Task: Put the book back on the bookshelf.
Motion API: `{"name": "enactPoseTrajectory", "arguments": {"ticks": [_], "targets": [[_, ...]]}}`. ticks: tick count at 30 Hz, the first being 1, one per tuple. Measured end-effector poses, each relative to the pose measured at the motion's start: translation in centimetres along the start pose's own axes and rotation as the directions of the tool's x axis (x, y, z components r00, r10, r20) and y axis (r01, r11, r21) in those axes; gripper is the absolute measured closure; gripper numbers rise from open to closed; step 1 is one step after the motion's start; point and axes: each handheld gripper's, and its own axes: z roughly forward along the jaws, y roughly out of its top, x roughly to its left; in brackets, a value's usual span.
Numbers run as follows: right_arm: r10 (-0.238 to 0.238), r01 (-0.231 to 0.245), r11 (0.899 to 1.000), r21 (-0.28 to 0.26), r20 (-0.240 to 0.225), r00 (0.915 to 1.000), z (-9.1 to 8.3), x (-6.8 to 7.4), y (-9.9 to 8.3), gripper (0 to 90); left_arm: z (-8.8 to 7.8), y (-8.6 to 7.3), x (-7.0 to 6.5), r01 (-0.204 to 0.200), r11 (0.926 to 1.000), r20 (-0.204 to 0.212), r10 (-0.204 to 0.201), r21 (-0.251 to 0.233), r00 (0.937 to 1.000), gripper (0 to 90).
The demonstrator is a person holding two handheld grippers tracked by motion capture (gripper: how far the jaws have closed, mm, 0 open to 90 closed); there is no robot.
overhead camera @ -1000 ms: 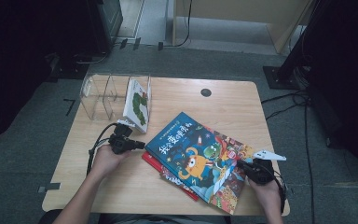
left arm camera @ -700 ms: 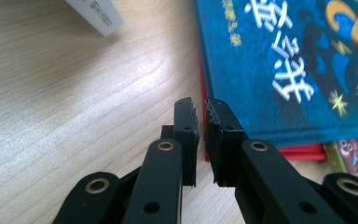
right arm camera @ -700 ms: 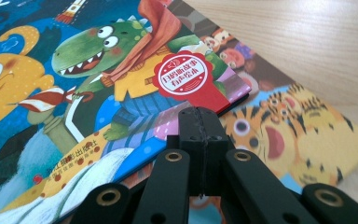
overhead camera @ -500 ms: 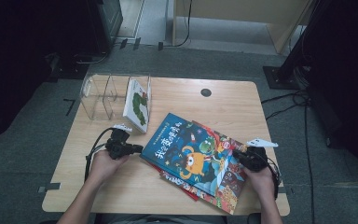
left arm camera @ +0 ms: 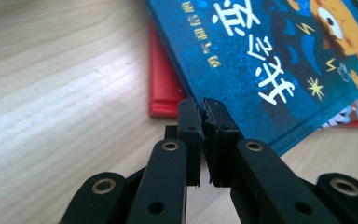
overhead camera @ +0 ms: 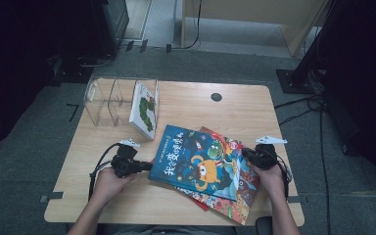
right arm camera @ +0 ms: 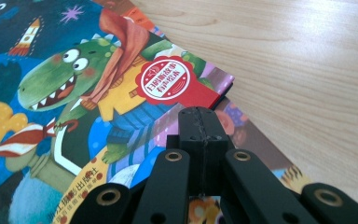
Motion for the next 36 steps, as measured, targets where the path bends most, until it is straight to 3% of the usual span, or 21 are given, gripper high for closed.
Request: {"name": "enactPoseTrajectory", "arguments": {"ticks": [5, 10, 16, 22, 25, 29, 36], "targets": [[-0.003, 0.003, 1.000, 0.005, -0.006, 1.0000, 0.7, 0.1, 0.7, 90.0, -0.4, -0.4, -0.5, 0.006, 1.0000, -0.008, -0.006, -0.001, 0.9999, 81.5], [-0.010, 0.010, 1.000, 0.000, -0.028, 0.9996, 1.3, 0.3, 1.1, 90.0, -0.8, -0.4, -0.3, 0.016, 0.9997, -0.056, -0.017, -0.021, 0.9983, 61.0], [-0.014, 0.014, 1.000, -0.001, -0.026, 0.9995, 1.4, 0.4, 1.2, 90.0, -1.0, -0.2, 0.1, 0.023, 0.9984, -0.087, -0.027, -0.051, 0.9958, 48.9], [-0.031, 0.031, 1.000, 0.004, -0.021, 0.9993, 1.0, 0.7, 1.1, 89.8, -1.0, 0.3, 0.6, 0.042, 0.9967, -0.063, -0.047, -0.069, 0.9969, 45.4], [-0.033, 0.033, 0.999, -0.002, -0.021, 0.9992, 0.5, 0.9, 0.7, 89.7, -0.8, 0.8, 0.8, 0.058, 0.9957, -0.053, -0.062, -0.071, 0.9967, 39.3], [-0.042, 0.042, 0.999, 0.003, -0.025, 0.9988, 0.2, 1.2, 0.2, 89.5, -0.2, 1.4, 1.3, 0.063, 0.9958, -0.006, -0.063, -0.066, 0.9980, 34.2], [-0.064, 0.064, 0.998, 0.007, -0.025, 0.9977, -0.4, 2.1, -0.7, 89.0, 1.2, 2.2, 1.5, 0.061, 0.9977, -0.020, -0.062, -0.028, 0.9979, 35.9]]}}
